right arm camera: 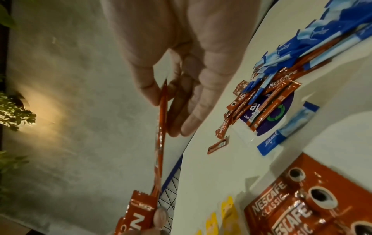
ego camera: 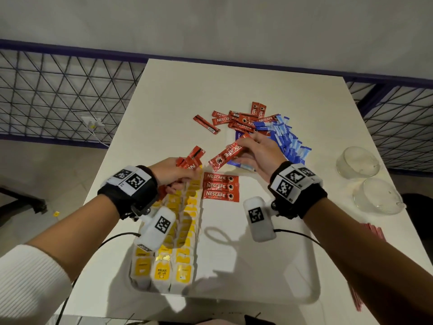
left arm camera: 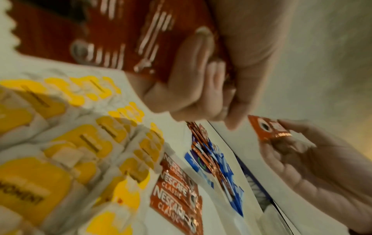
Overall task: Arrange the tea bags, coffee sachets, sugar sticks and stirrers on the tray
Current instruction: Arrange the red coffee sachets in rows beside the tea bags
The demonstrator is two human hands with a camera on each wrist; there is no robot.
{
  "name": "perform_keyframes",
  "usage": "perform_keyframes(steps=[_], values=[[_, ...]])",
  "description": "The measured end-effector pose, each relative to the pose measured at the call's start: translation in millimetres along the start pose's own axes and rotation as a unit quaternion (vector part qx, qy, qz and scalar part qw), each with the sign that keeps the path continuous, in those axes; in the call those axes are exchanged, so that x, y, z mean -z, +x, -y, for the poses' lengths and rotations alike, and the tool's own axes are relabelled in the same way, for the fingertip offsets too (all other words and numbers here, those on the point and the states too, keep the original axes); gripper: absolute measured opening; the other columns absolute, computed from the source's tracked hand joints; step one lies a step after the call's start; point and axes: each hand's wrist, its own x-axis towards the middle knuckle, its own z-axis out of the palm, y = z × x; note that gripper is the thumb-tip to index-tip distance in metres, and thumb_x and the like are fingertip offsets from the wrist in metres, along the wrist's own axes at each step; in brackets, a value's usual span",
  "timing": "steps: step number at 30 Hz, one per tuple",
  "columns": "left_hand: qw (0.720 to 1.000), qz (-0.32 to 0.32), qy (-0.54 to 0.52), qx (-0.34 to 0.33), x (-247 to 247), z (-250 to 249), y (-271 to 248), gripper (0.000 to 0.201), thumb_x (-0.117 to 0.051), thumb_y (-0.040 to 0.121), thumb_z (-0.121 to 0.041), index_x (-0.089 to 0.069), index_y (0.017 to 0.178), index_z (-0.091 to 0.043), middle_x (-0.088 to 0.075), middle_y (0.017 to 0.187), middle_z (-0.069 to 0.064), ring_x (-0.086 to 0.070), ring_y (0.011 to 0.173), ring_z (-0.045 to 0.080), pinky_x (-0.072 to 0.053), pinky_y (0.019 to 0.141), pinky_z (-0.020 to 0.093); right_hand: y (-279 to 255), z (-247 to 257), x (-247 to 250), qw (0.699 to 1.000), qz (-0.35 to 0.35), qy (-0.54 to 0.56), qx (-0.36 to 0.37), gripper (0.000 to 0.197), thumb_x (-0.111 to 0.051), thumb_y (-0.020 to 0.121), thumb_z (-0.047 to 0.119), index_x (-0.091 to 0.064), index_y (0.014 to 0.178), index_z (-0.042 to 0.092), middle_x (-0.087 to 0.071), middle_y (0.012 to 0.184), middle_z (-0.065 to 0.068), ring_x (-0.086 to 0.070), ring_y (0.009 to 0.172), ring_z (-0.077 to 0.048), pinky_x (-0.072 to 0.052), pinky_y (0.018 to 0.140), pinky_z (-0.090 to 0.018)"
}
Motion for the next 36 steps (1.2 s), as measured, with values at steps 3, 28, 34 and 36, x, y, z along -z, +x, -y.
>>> perform_keyframes(steps=[3,28,34,36], values=[[0.999,-0.032,-0.013,0.000,0.6,-3.0,1.1,0.034,-0.054,0.092,-0.016,-0.041,0.062,-0.014,-0.035,0.038,-0.009,-0.027,0.029,0.005,-0.018,0.031,0.012,-1.3,1.4,-0.2,0.997,0.027,-0.078,-0.003,0.008,-0.059,0.088,0.012,-0.057,0.095,0.009,-0.066,0.091,-0.012,-0.066,0.079,-0.020,-0.058,0.067,-0.025],[0.997,-0.069,-0.015,0.018,-26.5,3.6,-7.8,0.026,-0.053,0.093,-0.025,-0.061,0.081,-0.003,-0.051,0.039,-0.004,-0.033,0.027,0.006,-0.027,0.032,0.014,-14.8,-56.1,34.3,0.970,0.103,-0.192,-0.109,0.018,-0.053,0.090,-0.001,-0.055,0.108,-0.002,-0.057,0.071,-0.012,-0.058,0.047,-0.005,-0.053,0.056,-0.016],[0.994,-0.104,0.011,0.018,-16.7,7.6,-2.3,0.024,-0.056,0.092,-0.025,-0.048,0.075,-0.010,-0.049,0.038,-0.005,-0.031,0.025,0.004,-0.022,0.031,0.011,-22.3,-71.8,50.4,0.962,0.086,-0.213,-0.146,0.026,-0.056,0.088,-0.002,-0.055,0.111,-0.013,-0.056,0.069,-0.011,-0.056,0.047,-0.007,-0.052,0.054,-0.016],[0.994,-0.103,0.013,0.016,-12.4,8.7,-0.7,0.025,-0.057,0.092,-0.025,-0.047,0.074,-0.011,-0.050,0.042,-0.005,-0.033,0.028,0.005,-0.023,0.032,0.012,-24.3,-76.2,52.5,0.951,0.094,-0.249,-0.158,0.024,-0.056,0.088,-0.002,-0.056,0.110,-0.011,-0.057,0.069,-0.011,-0.057,0.054,-0.011,-0.053,0.055,-0.015]])
